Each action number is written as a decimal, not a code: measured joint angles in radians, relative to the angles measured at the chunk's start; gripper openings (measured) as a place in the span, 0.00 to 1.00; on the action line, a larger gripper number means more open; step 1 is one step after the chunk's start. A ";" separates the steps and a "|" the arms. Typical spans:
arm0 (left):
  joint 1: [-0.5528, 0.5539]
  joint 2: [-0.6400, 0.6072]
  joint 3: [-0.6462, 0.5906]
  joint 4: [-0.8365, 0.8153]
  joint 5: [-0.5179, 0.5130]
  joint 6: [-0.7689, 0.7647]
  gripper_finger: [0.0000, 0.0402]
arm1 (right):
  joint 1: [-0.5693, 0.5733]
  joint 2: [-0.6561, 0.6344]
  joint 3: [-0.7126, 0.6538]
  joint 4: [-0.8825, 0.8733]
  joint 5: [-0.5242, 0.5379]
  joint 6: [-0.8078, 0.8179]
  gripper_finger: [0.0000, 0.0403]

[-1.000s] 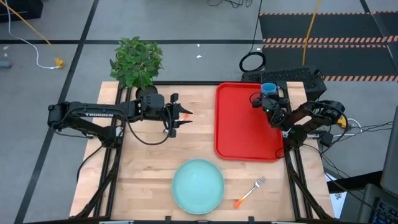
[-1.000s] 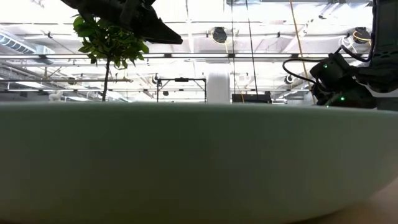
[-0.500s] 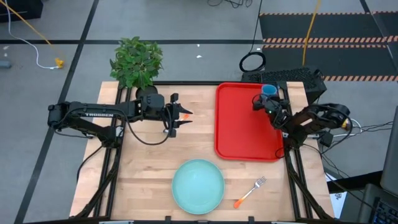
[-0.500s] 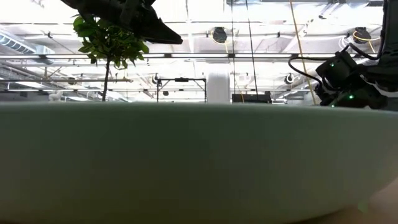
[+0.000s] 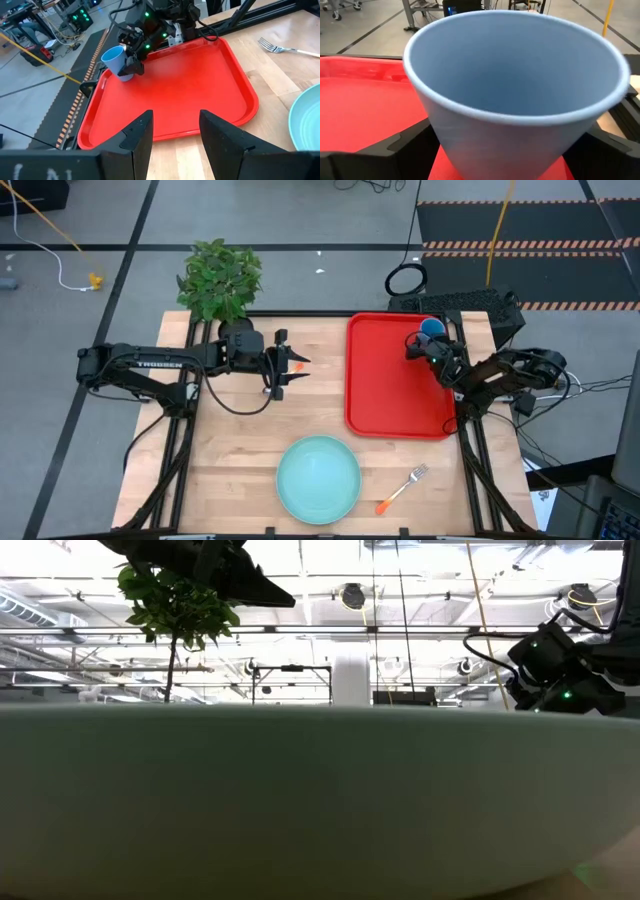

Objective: Pick and place plate/cup/fork/spoon on tray
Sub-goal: Put the blue cup on the red tray

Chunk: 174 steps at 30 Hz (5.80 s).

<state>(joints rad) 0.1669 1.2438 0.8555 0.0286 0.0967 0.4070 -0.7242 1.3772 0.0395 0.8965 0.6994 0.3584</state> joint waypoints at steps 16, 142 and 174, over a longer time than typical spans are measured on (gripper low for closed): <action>0.000 0.000 0.000 0.002 0.000 0.009 0.41 | 0.026 -0.270 0.002 -0.219 -0.024 0.019 0.89; -0.066 0.000 0.000 0.041 0.006 0.081 0.41 | 0.104 -0.098 0.438 -1.186 -0.045 -0.187 0.00; -0.066 0.000 0.000 0.001 0.006 0.062 0.41 | 0.082 -0.213 0.438 -1.330 0.004 -0.089 0.00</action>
<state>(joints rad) 0.1013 1.2438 0.8555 0.0296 0.1024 0.4686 -0.6417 1.1638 0.4778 -0.4335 0.7038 0.2698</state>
